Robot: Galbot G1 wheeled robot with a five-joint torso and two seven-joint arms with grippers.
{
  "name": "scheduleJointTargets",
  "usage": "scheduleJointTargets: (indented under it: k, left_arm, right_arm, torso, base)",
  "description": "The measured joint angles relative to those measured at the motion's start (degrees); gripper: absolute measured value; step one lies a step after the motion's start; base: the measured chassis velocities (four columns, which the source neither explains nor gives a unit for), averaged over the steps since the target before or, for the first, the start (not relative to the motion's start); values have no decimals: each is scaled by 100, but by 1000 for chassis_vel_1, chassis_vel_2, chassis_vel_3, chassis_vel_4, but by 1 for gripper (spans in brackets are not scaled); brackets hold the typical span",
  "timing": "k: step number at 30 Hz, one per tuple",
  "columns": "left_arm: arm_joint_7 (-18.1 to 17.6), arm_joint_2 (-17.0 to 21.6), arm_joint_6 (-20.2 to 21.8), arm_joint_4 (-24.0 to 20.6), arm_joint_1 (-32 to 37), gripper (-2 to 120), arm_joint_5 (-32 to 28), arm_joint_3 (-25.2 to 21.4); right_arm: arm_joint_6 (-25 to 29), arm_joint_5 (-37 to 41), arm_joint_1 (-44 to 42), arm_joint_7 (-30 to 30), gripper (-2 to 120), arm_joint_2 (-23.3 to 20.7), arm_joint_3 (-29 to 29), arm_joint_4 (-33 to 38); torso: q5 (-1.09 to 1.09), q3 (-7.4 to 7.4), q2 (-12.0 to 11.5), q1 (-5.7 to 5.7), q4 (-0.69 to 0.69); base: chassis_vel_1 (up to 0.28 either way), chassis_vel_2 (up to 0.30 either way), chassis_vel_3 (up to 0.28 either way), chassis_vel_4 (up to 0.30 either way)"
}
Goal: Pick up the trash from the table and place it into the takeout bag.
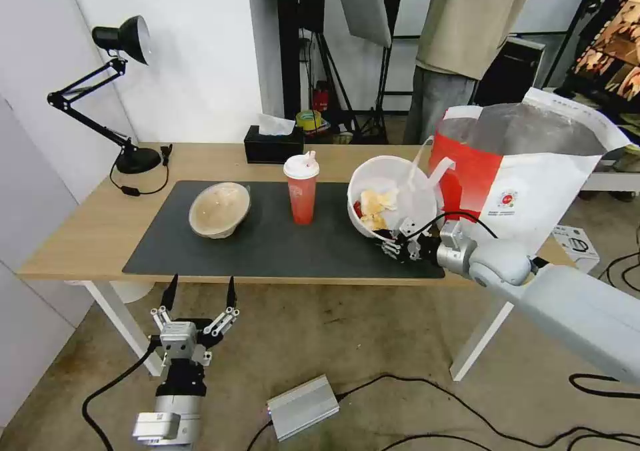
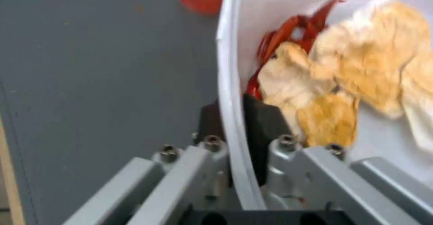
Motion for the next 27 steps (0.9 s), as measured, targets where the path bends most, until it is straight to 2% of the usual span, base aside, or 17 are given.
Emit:
scheduleJointTargets:
  k: [2, 19, 27]
  left_arm:
    - [1, -1, -6, 4, 2, 100, 1, 3]
    - [2, -1, -17, 18, 9, 100, 5, 23]
    - [3, 0, -17, 18, 5, 100, 9, 30]
  right_arm:
    - [12, -3, 21, 9, 0, 17, 1, -8]
    - [140, -87, 127, 93, 0, 99, -39, 12]
    - [190, -112, 189, 100, 0, 77, -44, 238]
  torso:
    - [-1, -1, 0, 0, 0]
    - [0, 0, 0, 0, 1]
    - [0, 0, 0, 0, 1]
  base:
    - [0, 0, 0, 0]
    - [0, 0, 0, 0]
    - [0, 0, 0, 0]
